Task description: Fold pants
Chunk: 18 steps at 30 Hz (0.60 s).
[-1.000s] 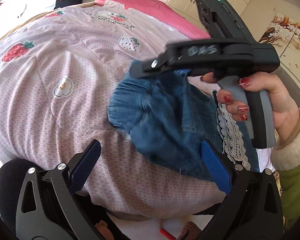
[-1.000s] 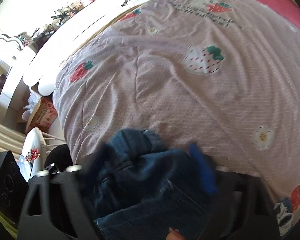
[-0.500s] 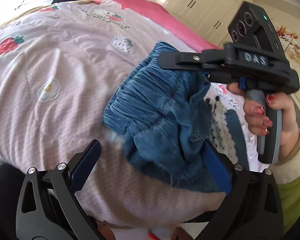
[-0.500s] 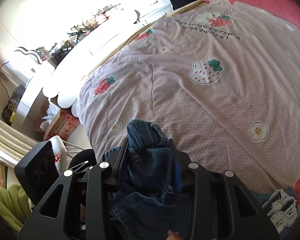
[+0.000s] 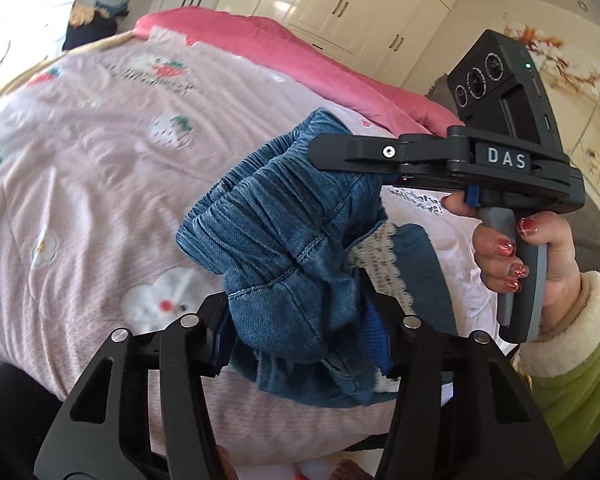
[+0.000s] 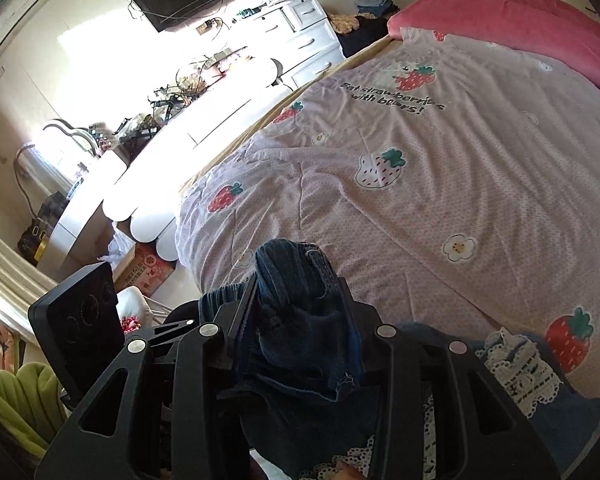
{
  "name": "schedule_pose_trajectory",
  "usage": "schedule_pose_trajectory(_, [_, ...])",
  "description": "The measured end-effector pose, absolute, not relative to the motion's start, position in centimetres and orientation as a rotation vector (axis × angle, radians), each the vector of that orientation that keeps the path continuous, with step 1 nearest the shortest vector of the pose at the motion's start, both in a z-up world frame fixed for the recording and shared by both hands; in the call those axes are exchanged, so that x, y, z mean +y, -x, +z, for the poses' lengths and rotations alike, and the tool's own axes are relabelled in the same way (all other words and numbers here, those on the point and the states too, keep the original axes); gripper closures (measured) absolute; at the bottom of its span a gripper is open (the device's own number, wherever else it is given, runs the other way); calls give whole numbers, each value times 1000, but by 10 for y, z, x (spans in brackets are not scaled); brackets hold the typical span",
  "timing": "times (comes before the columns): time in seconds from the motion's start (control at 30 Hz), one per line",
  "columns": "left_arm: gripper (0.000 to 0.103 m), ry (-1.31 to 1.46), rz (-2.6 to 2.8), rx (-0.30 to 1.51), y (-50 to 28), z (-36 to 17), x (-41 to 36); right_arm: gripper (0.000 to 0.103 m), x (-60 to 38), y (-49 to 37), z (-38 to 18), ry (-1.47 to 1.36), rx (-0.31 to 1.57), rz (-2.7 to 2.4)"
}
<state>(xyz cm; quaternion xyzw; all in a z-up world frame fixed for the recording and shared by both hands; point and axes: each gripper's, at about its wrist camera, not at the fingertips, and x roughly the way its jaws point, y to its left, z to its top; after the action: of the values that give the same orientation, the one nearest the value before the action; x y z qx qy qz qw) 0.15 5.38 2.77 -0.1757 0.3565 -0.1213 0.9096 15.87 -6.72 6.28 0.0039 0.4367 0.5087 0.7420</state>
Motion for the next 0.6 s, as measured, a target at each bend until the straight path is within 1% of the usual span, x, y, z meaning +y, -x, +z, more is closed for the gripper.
schedule_pose_trajectory(0.27, [58, 270, -273, 739, -6, 40, 10, 68, -118, -161, 60, -80, 939, 1083])
schedule_pose_trajectory(0.6, [58, 140, -317, 778, -10, 42, -50, 68, -184, -162, 40, -166, 927, 1069])
